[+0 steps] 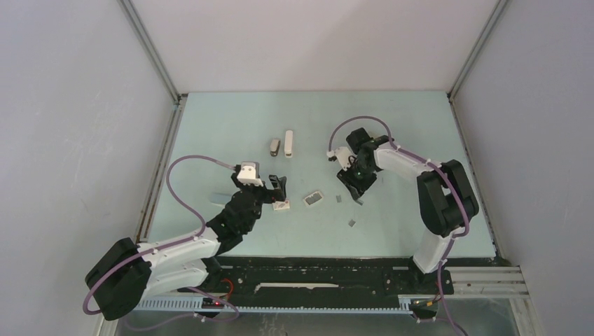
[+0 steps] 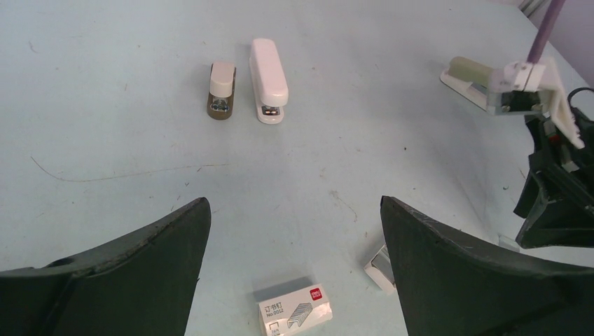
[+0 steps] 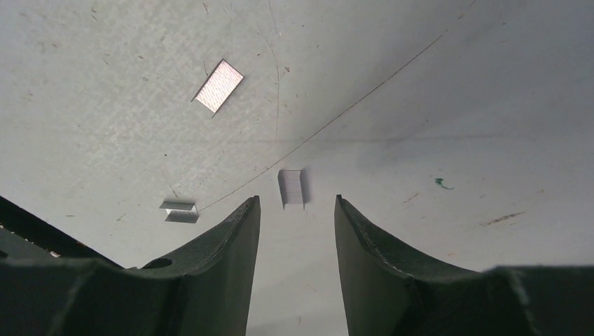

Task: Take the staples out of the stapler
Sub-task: Pick up the staple from the center of the board.

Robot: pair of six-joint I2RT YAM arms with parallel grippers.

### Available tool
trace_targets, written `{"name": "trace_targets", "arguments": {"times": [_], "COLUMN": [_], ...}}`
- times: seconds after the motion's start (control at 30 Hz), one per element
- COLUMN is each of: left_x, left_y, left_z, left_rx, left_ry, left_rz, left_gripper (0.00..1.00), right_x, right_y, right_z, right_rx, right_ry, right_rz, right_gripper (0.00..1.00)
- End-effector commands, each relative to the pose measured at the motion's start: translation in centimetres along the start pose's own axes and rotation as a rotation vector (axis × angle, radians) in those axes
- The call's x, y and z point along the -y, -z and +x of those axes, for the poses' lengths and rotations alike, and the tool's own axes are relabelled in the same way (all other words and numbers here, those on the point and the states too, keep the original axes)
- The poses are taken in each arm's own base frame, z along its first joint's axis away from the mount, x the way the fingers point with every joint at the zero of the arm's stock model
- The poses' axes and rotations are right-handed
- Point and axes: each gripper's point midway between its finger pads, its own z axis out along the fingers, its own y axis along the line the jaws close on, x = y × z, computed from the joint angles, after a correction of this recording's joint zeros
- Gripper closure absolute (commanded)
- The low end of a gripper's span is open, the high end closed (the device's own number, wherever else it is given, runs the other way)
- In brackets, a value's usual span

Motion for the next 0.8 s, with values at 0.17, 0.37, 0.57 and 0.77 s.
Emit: {"name": "trace_targets", "arguments": {"times": [0.17, 0.37, 0.57, 0.77], "left_x": [0.7, 0.7, 0.8, 0.8], "left_y": [-0.2, -0.3, -0.2, -0.2], "left_z": [-2.5, -2.5, -2.5, -2.6], "left_rx": [0.068, 0.068, 0.068, 0.068], "left_ry": [0.033, 0.032, 0.033, 0.031], "left_rz": [0.006, 0.005, 0.007, 0.007], "left_gripper": [0.04, 0.04, 0.04, 0.04], "right_x": [-0.4, -0.3, -0.5, -0.4], "right_y": [-1.5, -2.4, -3.0, -3.4], "right_z": [1.4, 1.7, 1.7, 1.9], "right_rx": [-0.094, -0.123, -0.138, -0.152], "right_ry": [0.02, 0.025, 0.037, 0.033], "right_rz": [0.009, 0.02, 0.033, 0.041], "right_gripper": [0.48, 0.53, 0.57, 0.59]}}
